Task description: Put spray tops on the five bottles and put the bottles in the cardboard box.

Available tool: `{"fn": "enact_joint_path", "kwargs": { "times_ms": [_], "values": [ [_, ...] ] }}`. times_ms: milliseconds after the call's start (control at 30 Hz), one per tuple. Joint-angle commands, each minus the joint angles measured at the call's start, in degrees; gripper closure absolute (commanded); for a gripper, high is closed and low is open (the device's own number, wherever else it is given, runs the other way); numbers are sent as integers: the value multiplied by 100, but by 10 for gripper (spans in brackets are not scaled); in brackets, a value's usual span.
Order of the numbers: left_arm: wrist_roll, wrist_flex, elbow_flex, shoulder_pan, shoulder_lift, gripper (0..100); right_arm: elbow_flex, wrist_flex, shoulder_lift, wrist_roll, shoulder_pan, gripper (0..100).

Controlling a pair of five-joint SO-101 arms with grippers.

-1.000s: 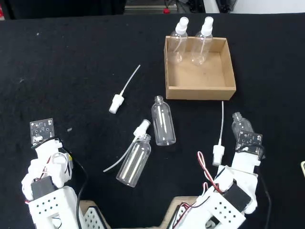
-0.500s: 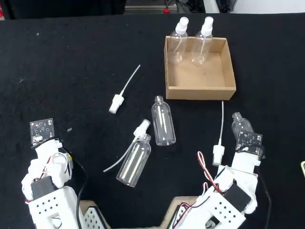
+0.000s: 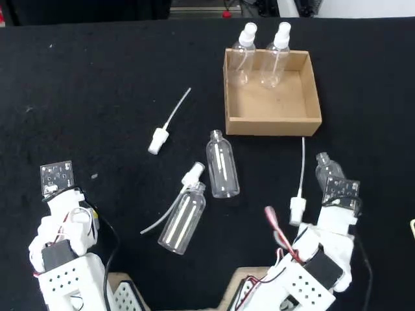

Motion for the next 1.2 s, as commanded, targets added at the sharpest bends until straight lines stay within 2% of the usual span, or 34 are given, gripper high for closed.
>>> {"fn": "enact_joint_path", "kwargs": {
  "times_ms": [0, 133, 300, 533, 600, 700, 767, 867, 1000, 1167],
  "values": [
    [-70, 35, 127, 13, -26, 827, -1077, 18, -769, -9, 53, 850],
    [-70, 35, 127, 13, -26, 827, -1903, -9, -673, 53, -167, 850],
    [-70, 35, 127, 13, -26, 827, -2782, 193, 13, 607, -519, 850],
    [-70, 35, 127, 13, -26, 827, -4268, 123, 2563, 738, -554, 849],
    [-70, 35, 127, 13, -26, 827, -4664, -105, 3521, 730, -527, 849],
    [-70, 35, 127, 13, -26, 827, -4857, -1213, 4804, 695, -519, 853],
    [-70, 35, 127, 13, -26, 827, -4927, -1530, 5455, 712, -536, 850],
    [-70, 35, 127, 13, -26, 827, -5226, -1284, 6229, 1037, -633, 839],
    [-70, 35, 127, 13, -26, 827, -5763, -747, 7143, 1662, -756, 740],
    [-70, 35, 127, 13, -26, 827, -6281, -466, 8031, 2233, -1134, 730]
  ]
}}
